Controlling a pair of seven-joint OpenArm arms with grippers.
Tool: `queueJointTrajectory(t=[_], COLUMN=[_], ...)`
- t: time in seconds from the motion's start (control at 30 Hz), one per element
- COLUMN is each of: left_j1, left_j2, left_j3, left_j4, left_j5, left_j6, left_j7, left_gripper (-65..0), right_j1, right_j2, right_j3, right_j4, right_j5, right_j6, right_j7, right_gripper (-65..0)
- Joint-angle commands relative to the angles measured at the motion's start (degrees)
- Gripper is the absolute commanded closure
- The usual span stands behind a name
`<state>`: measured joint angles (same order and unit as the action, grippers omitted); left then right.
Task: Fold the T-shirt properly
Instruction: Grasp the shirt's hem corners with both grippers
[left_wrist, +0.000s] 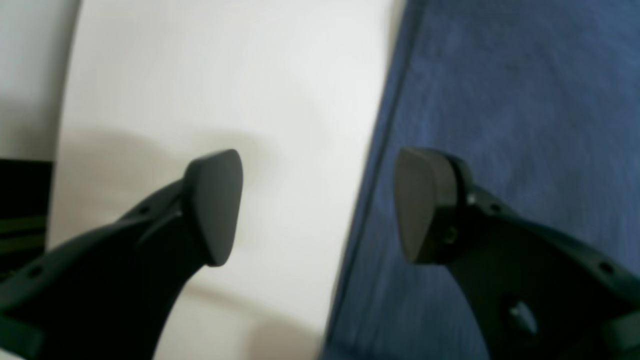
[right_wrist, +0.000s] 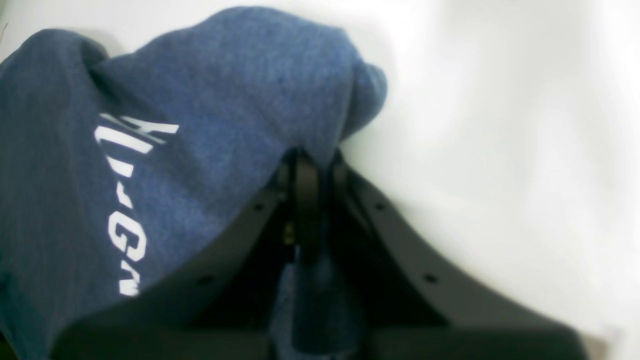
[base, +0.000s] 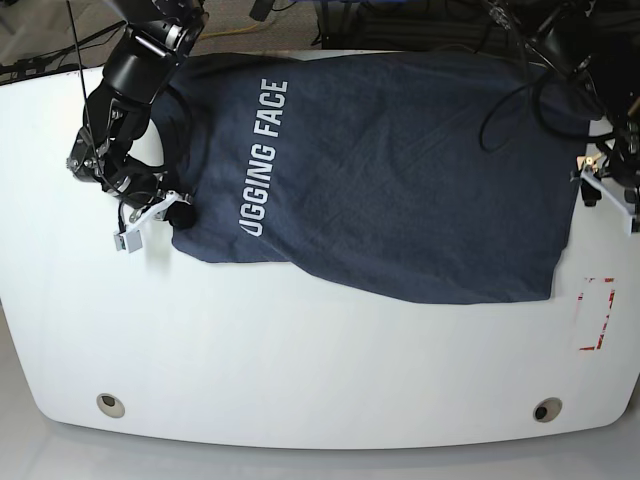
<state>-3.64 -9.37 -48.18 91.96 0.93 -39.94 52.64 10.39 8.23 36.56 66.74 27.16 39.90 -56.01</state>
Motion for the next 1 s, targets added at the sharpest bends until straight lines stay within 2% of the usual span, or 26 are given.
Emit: queueJointTrajectory(t=[0.0,0.13,0.2,0.33,0.43,0.7,0.83,0.87,0.97], left_j1=[-7.57,-13.55,-15.66,-19.17,-20.49,-21.81,-21.37,-21.28,-21.20], left_j2=[-1.23,-4.74,-5.27,-5.45,-7.65,-7.65,-5.89,-5.89,-5.71], left_j3=[1.11,4.36,4.71,5.24,8.76,10.60,10.60,10.60,10.60], left_j4=[-7.44,-19.04,-22.82,-30.47,-36.18,-39.88,-39.70,-39.70,-39.79], left_j5=[3.42,3.33,3.33,3.77,3.33,3.33,3.33,3.33,3.42], left_j6=[-0.06,-0.06,-0.06,-0.06,-0.06,-0.06,-0.06,-0.06,-0.06], left_j7=[-1.43,-1.52,-2.14,-6.62,-8.38,-9.08,-8.99,-8.99,-8.99], left_gripper=[-44.7,-44.7,-44.7,-44.9,-44.9,-44.9,-43.1,-39.6,-19.6], right_j1=[0.99,0.99,0.99,0.90,0.90,0.64,0.64,0.64,0.64], right_j2=[0.69,0.43,0.43,0.43,0.34,0.34,0.34,0.25,0.25], right_j3=[-0.03,-0.03,-0.03,-0.03,-0.03,0.06,0.06,0.06,0.06], right_j4=[0.82,0.82,0.82,0.82,0.82,0.82,0.82,0.82,0.82], right_j5=[0.23,0.23,0.23,0.23,0.32,0.75,0.84,0.84,0.84], right_j6=[0.10,0.10,0.10,0.10,0.10,0.10,0.10,0.10,0.10], right_j7=[-0.04,-0.04,-0.04,-0.04,-0.04,-0.12,-0.12,-0.21,-0.21], right_gripper=[0.0,0.0,0.0,0.0,0.0,0.0,0.0,0.0,0.0])
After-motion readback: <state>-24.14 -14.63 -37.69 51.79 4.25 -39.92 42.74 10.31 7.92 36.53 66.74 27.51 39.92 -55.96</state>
